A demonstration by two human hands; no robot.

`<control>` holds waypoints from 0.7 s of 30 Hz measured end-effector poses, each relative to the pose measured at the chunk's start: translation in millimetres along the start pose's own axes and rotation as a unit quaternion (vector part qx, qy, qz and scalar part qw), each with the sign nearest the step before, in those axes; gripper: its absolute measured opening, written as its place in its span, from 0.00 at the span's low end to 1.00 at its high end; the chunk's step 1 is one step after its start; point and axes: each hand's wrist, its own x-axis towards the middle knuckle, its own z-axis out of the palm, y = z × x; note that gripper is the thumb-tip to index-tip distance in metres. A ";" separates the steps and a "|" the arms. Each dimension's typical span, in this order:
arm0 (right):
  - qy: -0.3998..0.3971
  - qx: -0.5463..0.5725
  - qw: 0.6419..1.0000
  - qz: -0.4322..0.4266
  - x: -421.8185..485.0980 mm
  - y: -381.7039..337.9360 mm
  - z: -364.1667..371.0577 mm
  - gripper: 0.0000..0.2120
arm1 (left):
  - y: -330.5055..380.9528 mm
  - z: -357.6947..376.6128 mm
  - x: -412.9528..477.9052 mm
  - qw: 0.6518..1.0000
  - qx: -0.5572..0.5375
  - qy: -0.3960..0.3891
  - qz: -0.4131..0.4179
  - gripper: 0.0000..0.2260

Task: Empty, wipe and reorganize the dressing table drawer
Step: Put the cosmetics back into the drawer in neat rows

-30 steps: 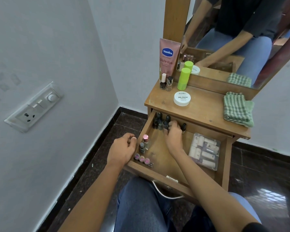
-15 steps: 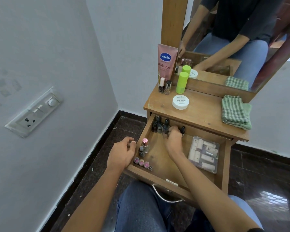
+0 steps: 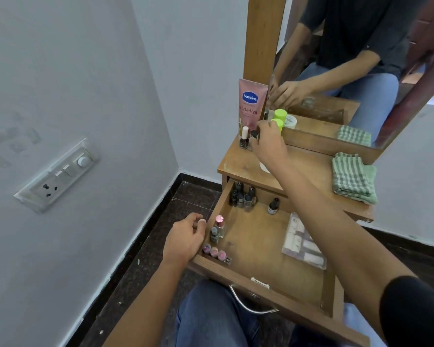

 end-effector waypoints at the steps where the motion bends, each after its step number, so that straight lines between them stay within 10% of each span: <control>1: -0.017 -0.020 1.000 0.008 4.9 0.7 2.3 0.16 | -0.1 -0.4 0.2 1.000 0.002 0.000 0.000 0.13; 21: 0.054 0.091 0.989 -0.100 -116.6 4.9 -13.0 0.06 | 0.0 0.9 0.8 1.000 0.002 0.001 0.009 0.12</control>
